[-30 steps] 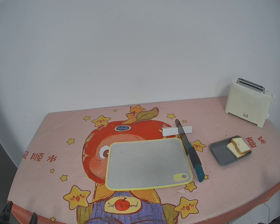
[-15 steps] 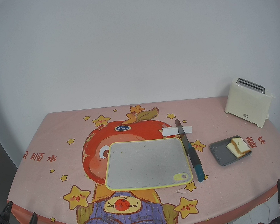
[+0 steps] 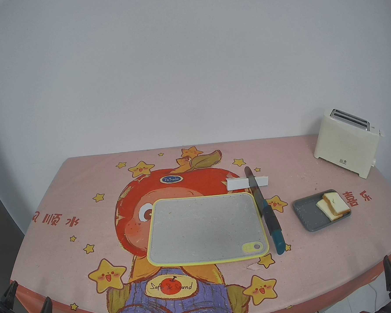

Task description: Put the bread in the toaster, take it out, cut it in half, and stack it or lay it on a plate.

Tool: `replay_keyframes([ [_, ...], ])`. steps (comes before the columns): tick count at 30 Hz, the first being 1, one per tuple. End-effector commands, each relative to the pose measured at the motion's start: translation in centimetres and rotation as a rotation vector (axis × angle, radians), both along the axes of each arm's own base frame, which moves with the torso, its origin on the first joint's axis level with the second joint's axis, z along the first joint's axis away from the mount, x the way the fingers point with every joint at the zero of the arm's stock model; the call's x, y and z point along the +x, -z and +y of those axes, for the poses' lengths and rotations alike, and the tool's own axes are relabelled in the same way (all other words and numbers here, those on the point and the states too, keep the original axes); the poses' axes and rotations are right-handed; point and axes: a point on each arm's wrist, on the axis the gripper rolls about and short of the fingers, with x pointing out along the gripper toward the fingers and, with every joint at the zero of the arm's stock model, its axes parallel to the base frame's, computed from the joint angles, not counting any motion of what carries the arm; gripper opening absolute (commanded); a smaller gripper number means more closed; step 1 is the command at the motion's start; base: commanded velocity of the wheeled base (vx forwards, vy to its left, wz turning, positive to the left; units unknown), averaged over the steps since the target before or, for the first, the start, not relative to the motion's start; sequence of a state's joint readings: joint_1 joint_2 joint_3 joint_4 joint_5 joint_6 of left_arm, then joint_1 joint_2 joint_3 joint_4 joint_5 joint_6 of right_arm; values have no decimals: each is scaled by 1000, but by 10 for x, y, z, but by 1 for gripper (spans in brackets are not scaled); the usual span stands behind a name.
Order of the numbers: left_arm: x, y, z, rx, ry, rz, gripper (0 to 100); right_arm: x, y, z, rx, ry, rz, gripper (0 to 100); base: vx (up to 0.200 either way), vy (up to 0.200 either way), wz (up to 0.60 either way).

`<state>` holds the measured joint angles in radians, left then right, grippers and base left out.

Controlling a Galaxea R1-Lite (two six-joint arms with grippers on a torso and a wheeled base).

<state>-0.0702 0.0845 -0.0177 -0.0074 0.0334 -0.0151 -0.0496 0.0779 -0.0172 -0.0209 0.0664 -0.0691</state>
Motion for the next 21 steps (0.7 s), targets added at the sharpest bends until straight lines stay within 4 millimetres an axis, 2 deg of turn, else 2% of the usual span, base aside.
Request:
replay_keyframes([
  [1,1,5,0,1,0,17,100,-4,6,-1,1,-66,-47,0,0,0,0],
  [9,1,5,0,1,0,17,100,-5,6,-1,11,-51,-59,0,0,0,0],
  [15,1,5,0,1,0,17,100,-5,5,-3,107,43,-71,0,0,0,0],
  [21,1,5,0,1,-2,17,100,-5,5,-3,94,42,-60,0,0,0,0],
])
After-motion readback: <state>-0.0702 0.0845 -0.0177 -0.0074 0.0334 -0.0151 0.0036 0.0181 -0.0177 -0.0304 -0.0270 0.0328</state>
